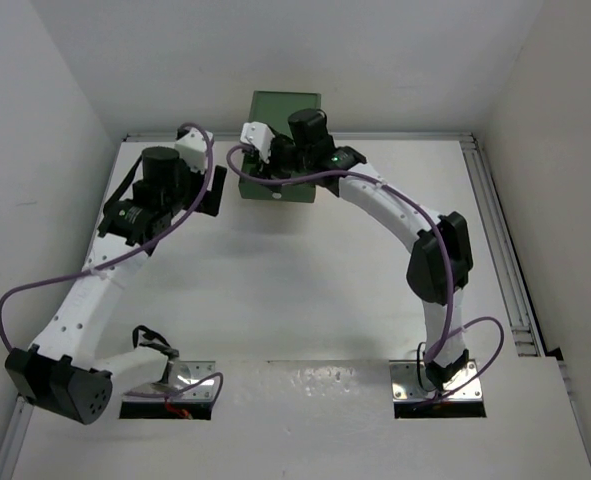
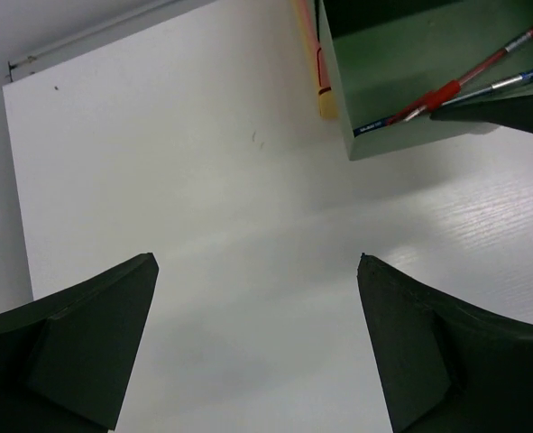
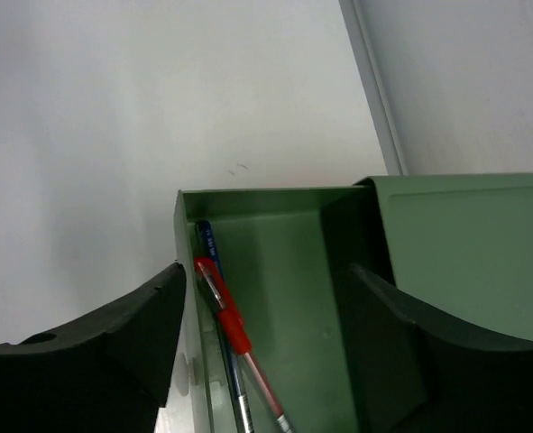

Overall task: Sort the stationery into containers
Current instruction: Place the pen in the drawer, then close the pen cap on the storage box.

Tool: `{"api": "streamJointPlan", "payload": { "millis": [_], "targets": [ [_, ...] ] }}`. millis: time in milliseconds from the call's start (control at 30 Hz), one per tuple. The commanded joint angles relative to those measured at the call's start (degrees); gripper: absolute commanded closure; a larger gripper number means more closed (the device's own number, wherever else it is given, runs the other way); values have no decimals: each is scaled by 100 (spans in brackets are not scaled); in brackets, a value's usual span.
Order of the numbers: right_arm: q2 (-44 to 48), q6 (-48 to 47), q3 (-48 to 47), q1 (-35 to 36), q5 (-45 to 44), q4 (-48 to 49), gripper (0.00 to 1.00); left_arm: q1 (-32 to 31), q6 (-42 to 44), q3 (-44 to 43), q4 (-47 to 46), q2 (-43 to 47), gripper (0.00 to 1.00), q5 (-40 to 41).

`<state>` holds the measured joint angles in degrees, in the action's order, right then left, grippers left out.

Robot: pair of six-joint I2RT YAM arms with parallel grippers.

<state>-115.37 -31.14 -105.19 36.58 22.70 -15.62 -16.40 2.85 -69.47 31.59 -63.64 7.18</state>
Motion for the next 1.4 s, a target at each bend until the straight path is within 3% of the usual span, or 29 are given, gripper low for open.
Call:
{"api": "streamJointPlan", "payload": {
  "millis": [0,167,333,400,467,500,533,567,633,667,767,900,1000,1133,1367],
  "targets": [
    [234,667,-607,-19,-274,261,30,198,-441,-600,206,-297,0,-138],
    [918,1951,-697,-361,-468,-11,27,594,-558,-1235,698,-1062,0,-243],
    [2175,2946,260,-1134,-380,-863,22,682,-584,-982,533,-1046,0,-682],
    [2535,2990,1024,-1486,-328,-1031,22,682,-121,-780,383,-828,0,-1356],
    [2967,3252,1673,-1845,-223,-1022,40,656,293,-288,-29,-598,0,-1735],
    [3142,3437,1799,-1978,-161,-1040,53,639,512,-16,-231,-397,3,-2042],
    [3187,3439,1904,-2049,-117,-1049,53,647,532,99,-320,-326,6,-2150],
    [3231,3604,2053,-2215,-21,-1031,62,647,550,222,-425,-264,10,-2272],
    [3240,3885,2125,-2321,15,-909,70,638,515,669,-794,-97,30,-2642],
    [3171,4017,2108,-2400,76,-804,77,612,393,1107,-1248,78,45,-2886],
    [2942,4212,1906,-2392,103,-662,83,419,173,1777,-2328,534,80,-2837],
    [2345,4562,1414,-2366,147,-338,88,-81,-4,2385,-3280,581,99,-2661],
    [1844,5062,1202,-2357,182,651,93,-214,-449,2535,-3615,221,100,-2441],
    [1220,5784,1028,-2270,384,1795,95,-284,-1014,2702,-4292,-166,100,-2722],
    [235,5715,183,-1786,227,2414,95,-601,-1243,2799,-5092,-535,100,-2011]
  ]
}}
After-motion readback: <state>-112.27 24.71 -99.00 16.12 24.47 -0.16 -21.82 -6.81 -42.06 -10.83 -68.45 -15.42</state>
